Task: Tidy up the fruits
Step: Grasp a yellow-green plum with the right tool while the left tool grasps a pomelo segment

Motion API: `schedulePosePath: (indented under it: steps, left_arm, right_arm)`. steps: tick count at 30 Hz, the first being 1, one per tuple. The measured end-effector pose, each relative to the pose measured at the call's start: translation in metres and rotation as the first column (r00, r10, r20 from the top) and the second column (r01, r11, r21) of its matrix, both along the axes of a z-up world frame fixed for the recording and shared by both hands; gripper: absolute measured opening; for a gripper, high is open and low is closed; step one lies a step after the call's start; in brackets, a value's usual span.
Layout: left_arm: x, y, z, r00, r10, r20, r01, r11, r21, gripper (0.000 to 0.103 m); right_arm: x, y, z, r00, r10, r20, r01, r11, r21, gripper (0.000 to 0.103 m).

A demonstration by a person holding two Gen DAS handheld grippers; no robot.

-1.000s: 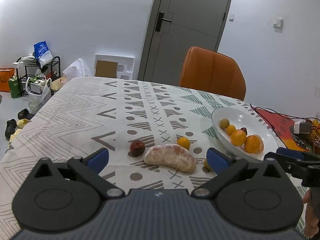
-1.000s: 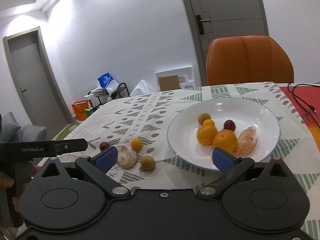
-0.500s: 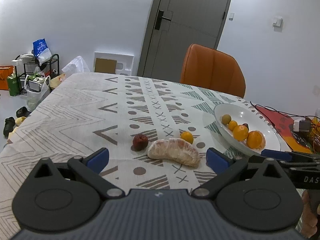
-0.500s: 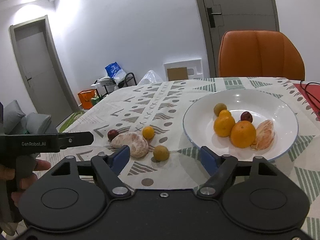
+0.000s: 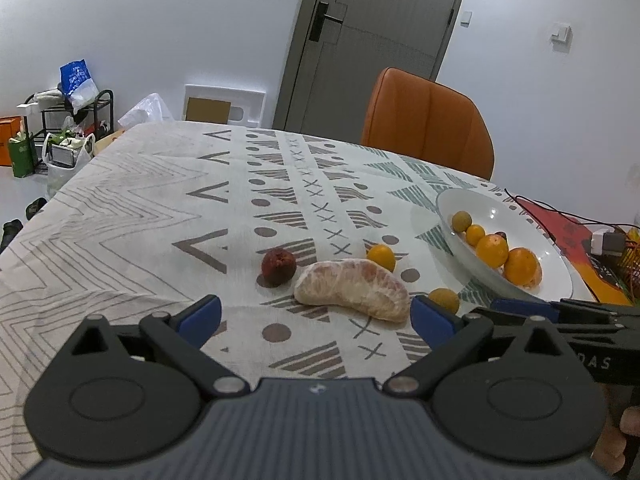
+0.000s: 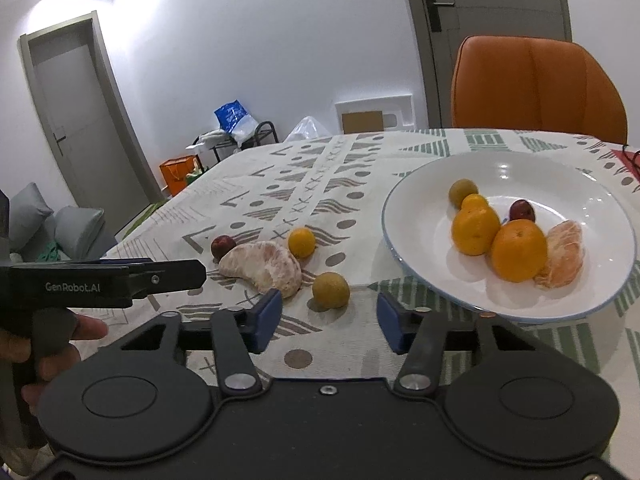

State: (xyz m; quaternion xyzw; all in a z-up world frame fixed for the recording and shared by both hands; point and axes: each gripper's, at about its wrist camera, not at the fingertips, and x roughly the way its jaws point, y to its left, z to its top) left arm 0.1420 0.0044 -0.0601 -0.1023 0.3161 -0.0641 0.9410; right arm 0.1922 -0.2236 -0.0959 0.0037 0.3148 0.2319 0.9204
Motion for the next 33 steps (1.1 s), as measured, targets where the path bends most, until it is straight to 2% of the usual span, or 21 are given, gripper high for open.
schedulePosePath:
  steps: [13,15,17,26,33]
  left_arm:
    - [0.014,0.010,-0.009,1.000,0.006,-0.027,-0.007,1.000,-0.019,0.099]
    - [0.016,0.009,-0.009,1.000,0.002,-0.029,-0.003,1.000,-0.019,0.099]
    - [0.018,0.006,-0.010,1.000,-0.004,-0.031,0.003,1.000,-0.019,0.099]
    - [0.028,-0.012,-0.011,0.999,-0.034,-0.036,0.034,0.999,-0.005,0.099]
    - [0.037,-0.028,-0.013,0.998,-0.039,-0.042,0.041,0.998,0.045,0.100]
  right_arm:
    - [0.016,0.019,-0.009,1.000,0.016,0.001,-0.016,0.999,-0.052,0.040]
    - [0.018,0.022,-0.011,1.000,0.014,0.009,-0.014,0.997,-0.076,0.036]
    - [0.020,0.024,-0.015,1.000,0.015,0.001,-0.015,0.996,-0.083,0.023]
    - [0.017,0.011,-0.006,1.000,0.007,0.017,-0.006,0.999,-0.044,0.023]
    - [0.011,-0.005,0.007,1.000,-0.003,0.027,0.003,1.000,-0.008,0.023]
